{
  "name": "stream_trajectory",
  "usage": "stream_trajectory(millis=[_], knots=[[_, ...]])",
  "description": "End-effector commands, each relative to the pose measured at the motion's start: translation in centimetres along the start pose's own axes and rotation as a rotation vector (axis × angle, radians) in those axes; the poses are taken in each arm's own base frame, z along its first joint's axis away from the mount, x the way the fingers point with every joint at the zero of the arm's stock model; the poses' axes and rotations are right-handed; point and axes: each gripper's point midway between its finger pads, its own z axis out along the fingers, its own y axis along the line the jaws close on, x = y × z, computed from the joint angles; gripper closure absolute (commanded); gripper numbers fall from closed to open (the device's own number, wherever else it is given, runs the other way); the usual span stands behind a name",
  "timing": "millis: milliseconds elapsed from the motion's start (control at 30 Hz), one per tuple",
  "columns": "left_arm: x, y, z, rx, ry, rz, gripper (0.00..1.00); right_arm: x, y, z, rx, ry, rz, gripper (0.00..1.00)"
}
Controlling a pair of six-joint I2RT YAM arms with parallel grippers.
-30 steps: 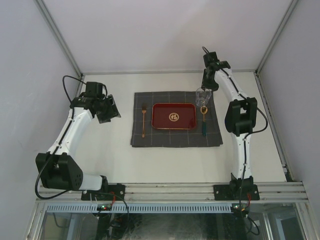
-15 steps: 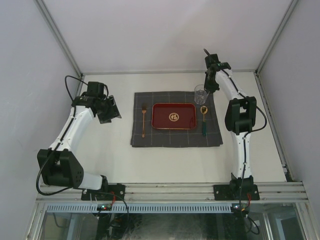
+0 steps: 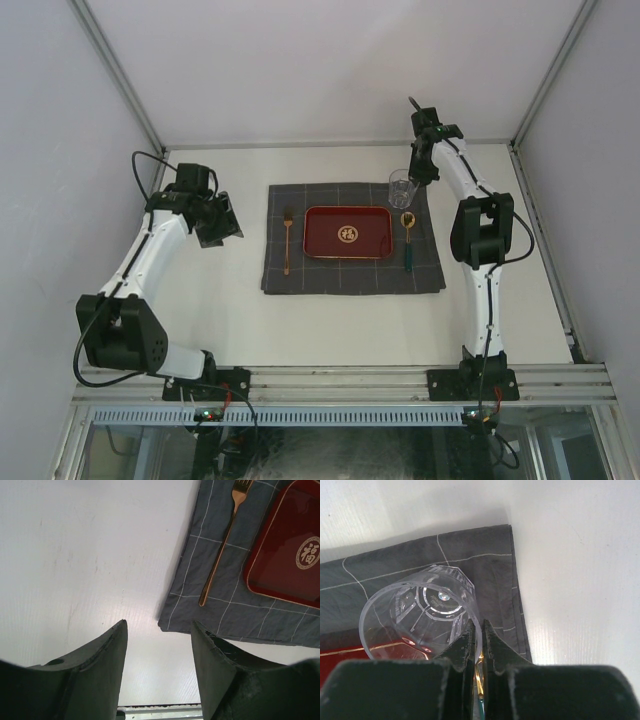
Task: Set the dinner table for one person
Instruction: Adjust the cup on the napkin.
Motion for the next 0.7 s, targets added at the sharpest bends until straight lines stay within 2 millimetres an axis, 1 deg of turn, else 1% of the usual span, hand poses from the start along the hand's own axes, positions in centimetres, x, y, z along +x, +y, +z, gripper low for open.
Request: stream_trajectory(millis=[0, 200, 400, 667], knots=[[-2.29, -1.36, -1.11, 0.035, -0.074, -0.002, 0.42, -2.03, -0.28, -0.78, -0.004, -0.060, 0.003, 1.00], [-2.17, -1.33, -0.96, 0.034, -0.070, -0.003, 0.42, -2.23, -0.78, -0.75, 0.003, -0.061, 0.007, 1.00], [-2.08, -1.30, -0.77, 0.033, -0.064, -0.004, 0.42, -2.66, -0.87, -0.82, 0.009, -0.065, 0.003, 1.00], [-1.95, -1.29, -0.61, 0.034, -0.060, -0.004, 0.42, -2.33, -1.07, -0.49, 0.015, -0.051, -0.006, 1.00]])
